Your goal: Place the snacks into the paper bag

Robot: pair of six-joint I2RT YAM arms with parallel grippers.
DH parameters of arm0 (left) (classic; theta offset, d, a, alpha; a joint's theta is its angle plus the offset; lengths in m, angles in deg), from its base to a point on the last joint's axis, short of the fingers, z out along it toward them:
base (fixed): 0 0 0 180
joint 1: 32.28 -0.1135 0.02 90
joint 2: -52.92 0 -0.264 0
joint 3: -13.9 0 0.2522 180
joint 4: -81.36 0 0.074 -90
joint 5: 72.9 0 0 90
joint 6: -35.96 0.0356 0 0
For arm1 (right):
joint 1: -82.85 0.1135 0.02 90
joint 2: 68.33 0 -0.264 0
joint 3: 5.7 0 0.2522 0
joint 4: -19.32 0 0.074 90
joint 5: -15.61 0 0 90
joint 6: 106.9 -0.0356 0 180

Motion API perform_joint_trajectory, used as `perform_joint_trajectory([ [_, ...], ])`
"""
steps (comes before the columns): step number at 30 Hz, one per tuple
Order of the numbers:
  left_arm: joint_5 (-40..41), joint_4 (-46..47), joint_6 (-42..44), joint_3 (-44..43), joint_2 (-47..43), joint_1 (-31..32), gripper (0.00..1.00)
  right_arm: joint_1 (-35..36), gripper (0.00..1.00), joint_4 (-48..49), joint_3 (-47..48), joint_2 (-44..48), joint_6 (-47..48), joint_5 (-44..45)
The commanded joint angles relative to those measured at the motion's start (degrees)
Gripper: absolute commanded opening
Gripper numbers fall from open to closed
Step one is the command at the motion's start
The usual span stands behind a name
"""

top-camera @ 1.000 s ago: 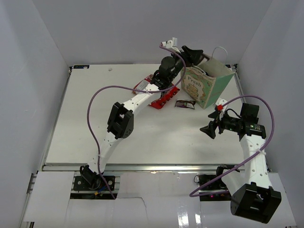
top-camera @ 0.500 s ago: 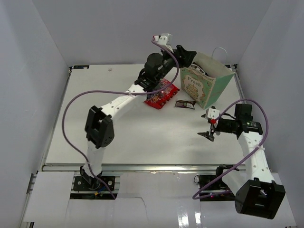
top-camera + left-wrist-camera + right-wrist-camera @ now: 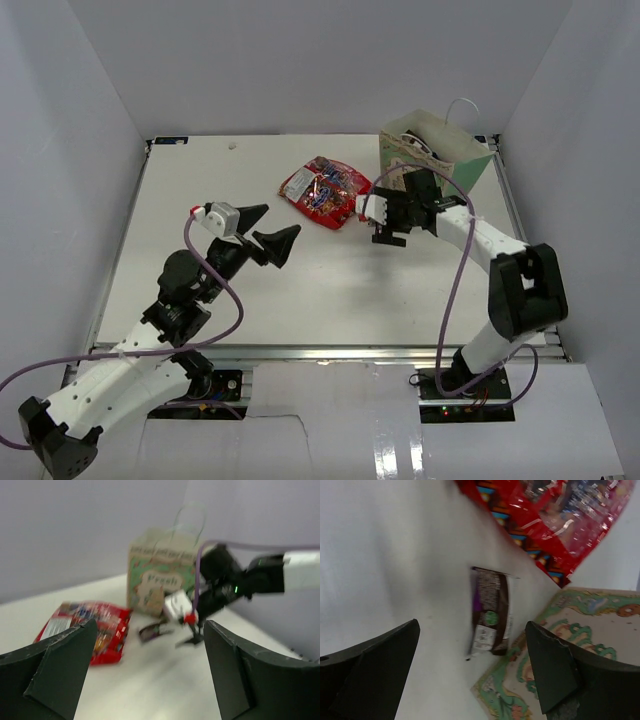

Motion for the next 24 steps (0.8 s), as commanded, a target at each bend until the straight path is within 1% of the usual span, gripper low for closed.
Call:
perform_joint_trajectory([
  [1,7.8,-11.0,2.6,5.9,-5.2,-0.2,0.98,0.5,0.92,6.4,8.2,-7.1,-7.8,14.3],
  [2,7.0,-12.0,2.2,4.6,-5.9,-0.1,0.98,0.7,0.91,4.8,12.0,-9.0,-8.5,15.3],
  [5,4.1,-16.5,3.6,2.5,-6.2,-0.1,0.98,1.5,0.90,2.2,17.6,-16.5,-9.6,19.1],
  [9,3.9,-24.0,5.5,1.6,-5.2,0.2,0.98,1.7,0.89,1.0,19.3,-20.4,-9.8,21.3],
  [12,5.0,-25.7,6.6,2.0,-5.9,0.2,0.98,1.7,0.86,0.5,19.8,-22.6,-9.9,22.6],
  [14,6.0,-26.2,6.8,2.3,-6.6,0.2,0.98,1.7,0.82,-0.8,20.9,-24.2,-10.2,22.6],
  [15,6.3,-26.5,6.9,2.4,-7.8,0.2,0.98,1.7,0.78,-2.6,21.6,-25.4,-10.3,22.4],
  [16,6.3,-26.6,6.9,2.5,-7.8,0.2,0.98,1.7,0.78,-2.8,21.6,-25.4,-10.3,22.3],
  [19,6.4,-26.8,7.0,2.8,-8.9,0.2,0.98,1.7,0.70,-3.5,21.9,-26.8,-10.3,22.4],
  [20,6.4,-26.9,7.1,2.9,-9.1,0.2,0.98,1.7,0.62,-4.5,22.0,-27.3,-10.3,22.2],
  [21,6.4,-27.0,7.1,3.0,-9.1,0.2,0.98,1.7,0.57,-5.0,22.1,-27.4,-10.3,21.8],
  [22,6.4,-27.0,7.1,2.9,-8.9,0.1,0.98,1.7,0.47,-6.1,22.1,-27.3,-10.4,21.0],
  [24,6.3,-27.2,7.1,2.8,-8.8,0.2,0.98,1.7,0.39,-6.7,21.4,-26.5,-10.3,19.2],
])
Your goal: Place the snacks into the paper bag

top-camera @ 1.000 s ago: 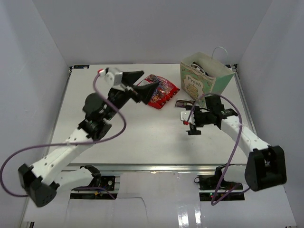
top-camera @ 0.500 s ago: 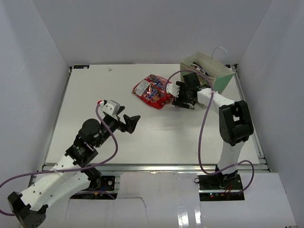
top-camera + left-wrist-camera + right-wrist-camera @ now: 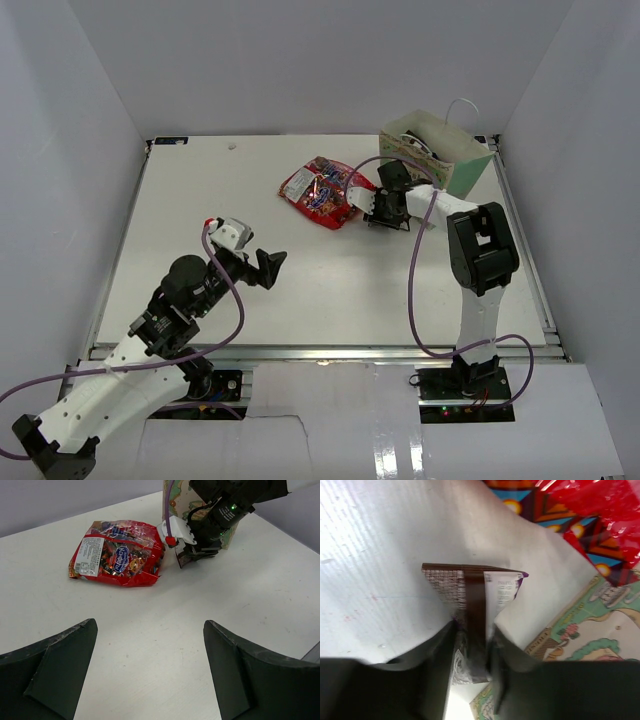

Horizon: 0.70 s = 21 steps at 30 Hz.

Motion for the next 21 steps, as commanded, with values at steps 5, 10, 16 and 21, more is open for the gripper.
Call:
perform_joint_trajectory([
  [5,0.3,-1.0,0.6,-0.8,0.1,0.1,0.98,0.2,0.23,-5.5,-5.7,8.5,0.9,-11.7],
  [10,0.4,-1.0,0.6,-0.8,0.1,0.1,0.98,0.4,0.17,-8.4,-12.3,23.8,1.3,-27.6],
  [16,0.5,-1.2,0.7,-0.8,0.8,0.1,0.98,0.3,0.16,-9.2,-8.6,40.0,-5.4,-37.9],
  [21,0.7,-1.3,0.8,-0.7,0.8,0.1,0.98,-2.7,0.16,-3.7,2.9,43.8,-17.2,-35.3],
])
